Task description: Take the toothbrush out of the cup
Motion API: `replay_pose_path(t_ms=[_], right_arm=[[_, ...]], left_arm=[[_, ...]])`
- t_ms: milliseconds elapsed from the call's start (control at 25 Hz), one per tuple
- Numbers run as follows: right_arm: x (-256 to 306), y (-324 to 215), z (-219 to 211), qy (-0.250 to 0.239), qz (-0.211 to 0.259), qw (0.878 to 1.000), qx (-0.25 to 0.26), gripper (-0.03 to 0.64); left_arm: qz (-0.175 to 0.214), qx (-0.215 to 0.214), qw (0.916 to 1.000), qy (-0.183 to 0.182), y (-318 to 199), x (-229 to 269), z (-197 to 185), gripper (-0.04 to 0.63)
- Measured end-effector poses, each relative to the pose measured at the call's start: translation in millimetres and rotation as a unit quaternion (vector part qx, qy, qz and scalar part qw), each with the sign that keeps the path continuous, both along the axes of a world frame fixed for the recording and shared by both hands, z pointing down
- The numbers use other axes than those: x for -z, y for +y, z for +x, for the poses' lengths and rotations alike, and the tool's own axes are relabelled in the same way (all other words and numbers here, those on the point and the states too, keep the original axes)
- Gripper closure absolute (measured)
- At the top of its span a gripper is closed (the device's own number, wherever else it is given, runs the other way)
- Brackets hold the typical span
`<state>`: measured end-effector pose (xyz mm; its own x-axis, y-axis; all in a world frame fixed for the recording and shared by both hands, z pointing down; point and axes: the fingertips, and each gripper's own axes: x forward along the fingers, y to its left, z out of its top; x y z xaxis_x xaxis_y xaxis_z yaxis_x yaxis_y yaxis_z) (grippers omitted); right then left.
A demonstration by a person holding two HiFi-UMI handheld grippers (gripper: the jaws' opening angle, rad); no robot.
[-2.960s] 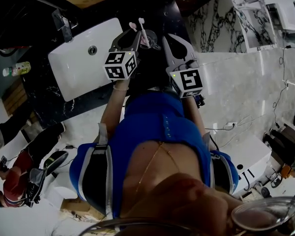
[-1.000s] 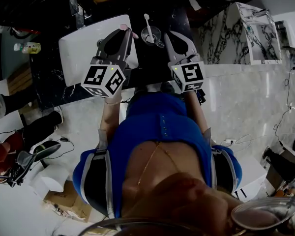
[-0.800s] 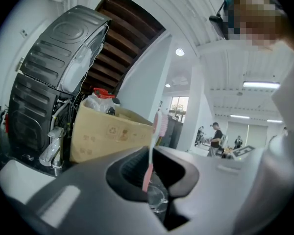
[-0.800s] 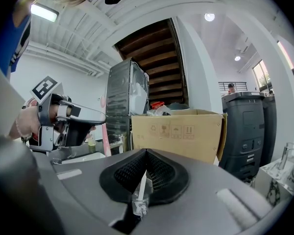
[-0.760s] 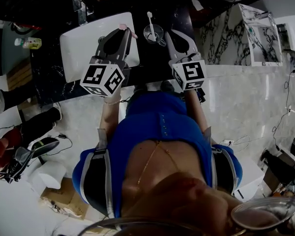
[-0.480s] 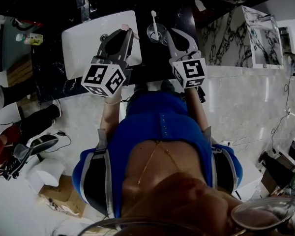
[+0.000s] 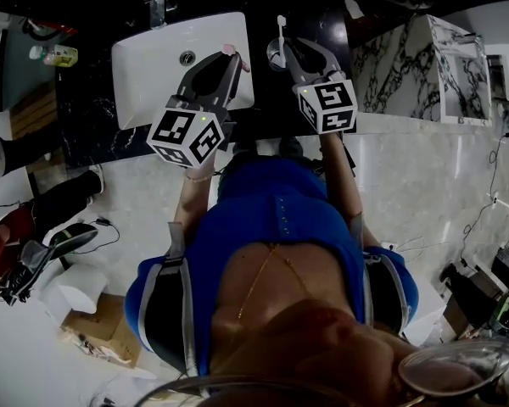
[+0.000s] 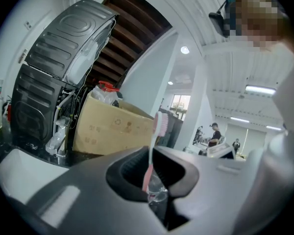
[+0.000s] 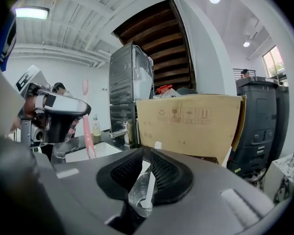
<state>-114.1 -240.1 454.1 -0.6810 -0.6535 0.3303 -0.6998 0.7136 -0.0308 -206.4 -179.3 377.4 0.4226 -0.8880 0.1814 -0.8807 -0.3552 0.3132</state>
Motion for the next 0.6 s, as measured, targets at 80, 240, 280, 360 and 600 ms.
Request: replay_pose_path(t_ms=[80,240,280,360,600], right_arm=[[-6.2,-6.7,-5.3,0.009,-0.008,1.0,-0.003,0.552],[-20.2,-17.1,-12.9,0.03,-0.025,0.999,-0.015,0.548],[-23.3,-19.3,-14.6,0.035,-0.027,0.999,-0.018,0.548],[-29.6,-23.0,-17.5,0.05,-0.03,0.998,-0.023,0.546],[-43.8,-33.3,-23.1,0.083,-0.036,0.995,-0.036,0.531]], left_arm=[[-0.005,-0.006,1.0,0.005,-0.4,-3.2,-2.0,0.572],[-0.011,-0.016,0.9997,0.013,-0.1,-9.2,-6.6,0.572],[-0.012,-0.018,0.9997,0.014,-0.2,-10.8,-8.4,0.572],[-0.015,-0.02,0.9995,0.016,-0.5,-14.3,-12.1,0.572],[-0.021,-0.025,0.9992,0.024,-3.4,-22.3,-23.9,0.572]])
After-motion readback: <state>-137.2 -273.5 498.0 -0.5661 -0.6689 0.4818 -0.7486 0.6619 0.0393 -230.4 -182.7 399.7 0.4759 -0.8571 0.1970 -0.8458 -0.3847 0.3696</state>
